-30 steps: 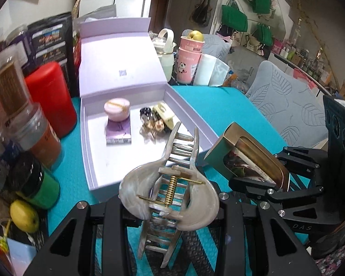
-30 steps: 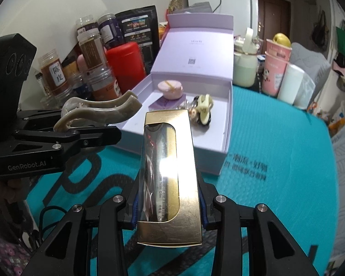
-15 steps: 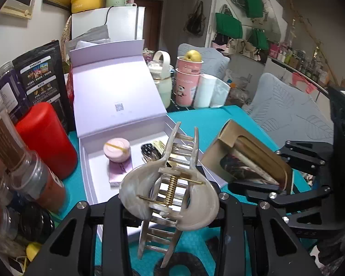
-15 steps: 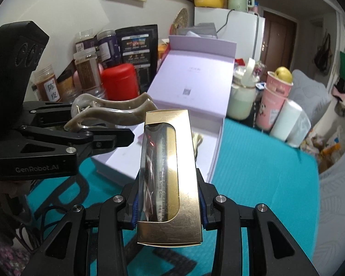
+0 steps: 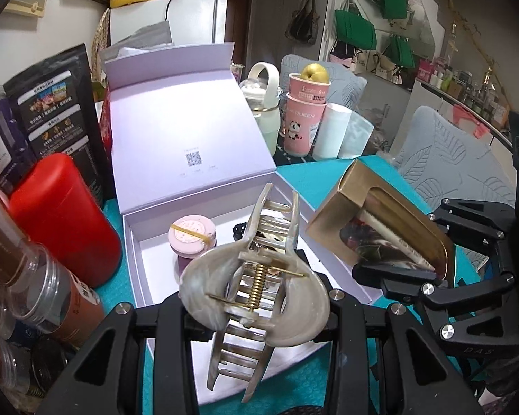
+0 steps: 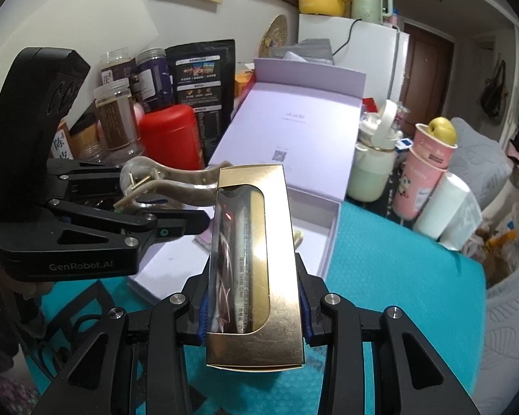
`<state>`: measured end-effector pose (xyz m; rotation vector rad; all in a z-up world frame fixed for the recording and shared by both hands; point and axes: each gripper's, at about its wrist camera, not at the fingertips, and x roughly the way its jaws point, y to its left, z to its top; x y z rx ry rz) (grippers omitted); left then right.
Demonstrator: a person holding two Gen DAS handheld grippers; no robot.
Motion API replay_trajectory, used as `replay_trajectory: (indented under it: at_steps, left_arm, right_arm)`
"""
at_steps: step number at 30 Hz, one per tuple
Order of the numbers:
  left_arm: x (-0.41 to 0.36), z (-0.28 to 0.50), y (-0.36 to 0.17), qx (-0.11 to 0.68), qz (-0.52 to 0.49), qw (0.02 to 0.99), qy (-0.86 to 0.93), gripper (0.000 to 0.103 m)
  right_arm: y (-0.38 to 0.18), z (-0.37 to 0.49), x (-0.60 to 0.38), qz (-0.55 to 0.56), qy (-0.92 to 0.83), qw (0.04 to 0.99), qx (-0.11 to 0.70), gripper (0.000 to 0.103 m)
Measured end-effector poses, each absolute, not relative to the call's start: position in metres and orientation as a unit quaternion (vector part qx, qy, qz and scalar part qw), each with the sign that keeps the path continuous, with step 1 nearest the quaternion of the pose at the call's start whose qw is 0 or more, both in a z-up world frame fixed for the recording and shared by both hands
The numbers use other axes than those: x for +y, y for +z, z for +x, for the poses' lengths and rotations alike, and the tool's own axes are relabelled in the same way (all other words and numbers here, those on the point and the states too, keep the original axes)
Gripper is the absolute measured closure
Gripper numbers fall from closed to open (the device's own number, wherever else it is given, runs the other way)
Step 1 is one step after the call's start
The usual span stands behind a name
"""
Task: Organize rigid objects
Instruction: 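Carry the clear claw clip and gold box over the open gift box, then lower both items into the box and open both grippers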
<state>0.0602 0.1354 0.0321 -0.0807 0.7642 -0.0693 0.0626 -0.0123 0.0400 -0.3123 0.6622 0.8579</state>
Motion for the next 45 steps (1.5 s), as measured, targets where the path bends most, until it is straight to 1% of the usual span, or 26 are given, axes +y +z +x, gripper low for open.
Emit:
replay_trajectory:
  at_steps: [8,15,25,45]
  left_arm:
    - [0.139,0.075,0.014,0.386,-0.025,0.922,-0.031,0.067]
    - [0.143,0.08,-0.008,0.409,-0.028,0.912,-0.031,0.067]
    - [0.135,0.084,-0.026,0.431,0.002,0.902,-0.039,0.067]
    - [0.144,0.097,-0.057,0.49,-0.016,0.872,-0.022,0.067]
  right_arm:
    - [0.02,0.072,0.001,-0.155,0.414,0.837,0.322,0.065]
    - [0.0,0.081,0.004,-0.147,0.421,0.824,0.349,0.065]
    - [-0.012,0.081,0.013,-0.166,0.426,0.82,0.345,0.066]
    - [-0.041,0.091,0.024,-0.189,0.417,0.801,0.385,0.066]
